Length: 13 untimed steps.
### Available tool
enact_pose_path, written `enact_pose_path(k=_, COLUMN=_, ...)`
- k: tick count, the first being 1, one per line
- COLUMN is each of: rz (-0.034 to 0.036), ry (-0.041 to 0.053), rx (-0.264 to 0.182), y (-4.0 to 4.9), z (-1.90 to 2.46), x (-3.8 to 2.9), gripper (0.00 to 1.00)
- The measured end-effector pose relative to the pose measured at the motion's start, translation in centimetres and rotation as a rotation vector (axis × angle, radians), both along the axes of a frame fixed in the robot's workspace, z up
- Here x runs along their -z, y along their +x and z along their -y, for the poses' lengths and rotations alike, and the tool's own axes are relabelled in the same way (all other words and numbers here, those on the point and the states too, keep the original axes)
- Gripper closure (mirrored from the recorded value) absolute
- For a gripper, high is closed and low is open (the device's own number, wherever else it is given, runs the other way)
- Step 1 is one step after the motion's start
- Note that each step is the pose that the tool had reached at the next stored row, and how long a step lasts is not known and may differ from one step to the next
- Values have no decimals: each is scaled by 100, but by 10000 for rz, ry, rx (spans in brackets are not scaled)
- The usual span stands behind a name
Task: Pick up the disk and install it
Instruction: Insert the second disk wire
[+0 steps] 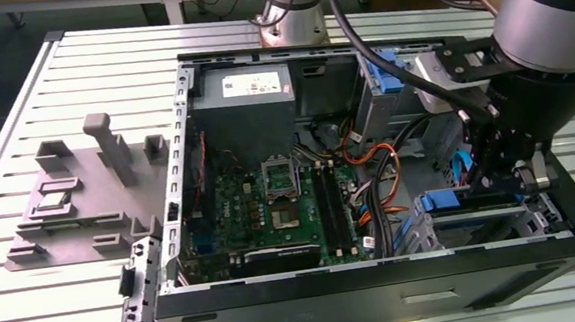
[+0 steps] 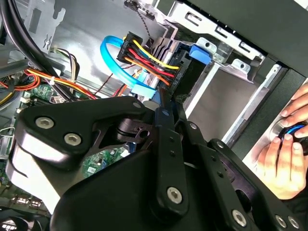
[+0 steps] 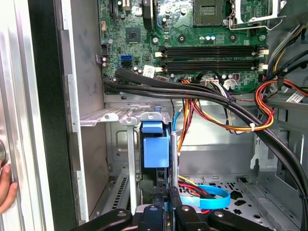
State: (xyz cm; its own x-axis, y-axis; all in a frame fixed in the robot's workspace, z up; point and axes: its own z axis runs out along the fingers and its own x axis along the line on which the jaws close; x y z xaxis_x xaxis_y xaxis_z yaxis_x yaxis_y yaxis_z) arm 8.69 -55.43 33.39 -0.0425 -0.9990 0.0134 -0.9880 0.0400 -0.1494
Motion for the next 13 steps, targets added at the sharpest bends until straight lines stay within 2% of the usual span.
enact_pose_path(k=9, rz=0, ry=95, rx=0, y=0, z=19, x=19, gripper=84)
enact_pose_path(k=13, rz=0, ry=99, rx=0, y=0, z=29, x=44, gripper=84)
